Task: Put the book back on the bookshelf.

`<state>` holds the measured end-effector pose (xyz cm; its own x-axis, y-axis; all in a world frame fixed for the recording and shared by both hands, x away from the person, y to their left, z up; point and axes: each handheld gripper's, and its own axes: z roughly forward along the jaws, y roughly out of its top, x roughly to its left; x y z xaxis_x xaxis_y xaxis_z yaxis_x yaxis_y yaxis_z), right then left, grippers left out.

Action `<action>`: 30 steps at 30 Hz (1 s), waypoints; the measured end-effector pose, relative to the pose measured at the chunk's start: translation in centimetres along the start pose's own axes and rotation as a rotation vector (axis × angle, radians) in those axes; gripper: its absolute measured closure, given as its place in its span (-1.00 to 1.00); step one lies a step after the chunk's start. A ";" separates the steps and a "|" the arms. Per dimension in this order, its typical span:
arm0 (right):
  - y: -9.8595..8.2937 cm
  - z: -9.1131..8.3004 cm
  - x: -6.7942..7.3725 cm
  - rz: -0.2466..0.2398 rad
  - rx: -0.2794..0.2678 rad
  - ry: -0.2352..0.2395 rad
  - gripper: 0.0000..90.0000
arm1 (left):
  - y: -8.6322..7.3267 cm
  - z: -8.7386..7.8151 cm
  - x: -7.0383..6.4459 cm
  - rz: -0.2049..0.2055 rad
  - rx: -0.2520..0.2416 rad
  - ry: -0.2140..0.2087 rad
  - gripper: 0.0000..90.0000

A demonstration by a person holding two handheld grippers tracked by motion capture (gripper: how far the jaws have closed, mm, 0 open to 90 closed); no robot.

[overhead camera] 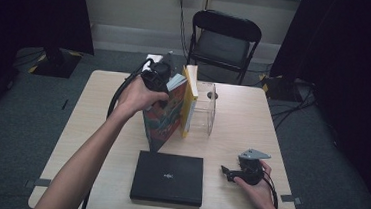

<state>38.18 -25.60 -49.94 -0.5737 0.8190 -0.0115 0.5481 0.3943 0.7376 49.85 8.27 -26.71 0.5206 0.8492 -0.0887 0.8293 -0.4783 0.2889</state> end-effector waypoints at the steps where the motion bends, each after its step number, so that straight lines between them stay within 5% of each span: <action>1: 0.0 0.0 0.0 0.000 0.000 0.000 -0.63 | 0.2 0.1 -0.2 0.010 0.001 0.011 0.54; 21: 0.0 0.0 0.0 0.002 0.000 0.001 -0.63 | 1.8 -0.3 -0.5 -0.004 0.007 0.043 0.65; 30: 0.1 0.1 0.0 0.001 0.000 0.003 -0.63 | 3.2 -0.4 0.0 -0.062 -0.010 0.032 0.65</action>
<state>38.26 -25.58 -49.94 -0.5749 0.8181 -0.0083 0.5489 0.3932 0.7376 52.38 6.81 -25.38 0.4614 0.8839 -0.0767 0.8577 -0.4223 0.2933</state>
